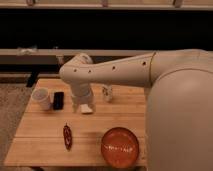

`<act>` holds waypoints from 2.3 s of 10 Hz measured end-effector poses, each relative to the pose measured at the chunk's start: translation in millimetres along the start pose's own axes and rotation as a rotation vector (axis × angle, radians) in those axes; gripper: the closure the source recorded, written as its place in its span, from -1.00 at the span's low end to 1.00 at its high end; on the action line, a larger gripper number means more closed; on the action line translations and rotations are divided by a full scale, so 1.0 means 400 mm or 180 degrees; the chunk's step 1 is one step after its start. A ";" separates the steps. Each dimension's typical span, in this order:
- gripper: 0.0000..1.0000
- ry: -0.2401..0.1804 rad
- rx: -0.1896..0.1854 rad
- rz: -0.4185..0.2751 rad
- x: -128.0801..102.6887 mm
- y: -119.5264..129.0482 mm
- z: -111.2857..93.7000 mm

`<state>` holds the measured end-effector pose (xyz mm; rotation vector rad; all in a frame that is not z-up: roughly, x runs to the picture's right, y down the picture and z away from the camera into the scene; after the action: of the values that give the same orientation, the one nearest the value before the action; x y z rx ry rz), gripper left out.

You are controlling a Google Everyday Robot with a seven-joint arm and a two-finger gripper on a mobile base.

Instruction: Place the eraser in the ceramic cup

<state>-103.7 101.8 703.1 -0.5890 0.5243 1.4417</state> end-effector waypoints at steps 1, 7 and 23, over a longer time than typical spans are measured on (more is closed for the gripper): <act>-0.30 0.0000 0.0000 0.0000 0.000 0.000 0.000; -0.30 0.0001 0.0000 0.0000 0.000 0.000 0.000; -0.30 -0.0186 0.0215 -0.0480 -0.335 0.294 0.156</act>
<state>-230.8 46.3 831.2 -0.5202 0.4706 1.2897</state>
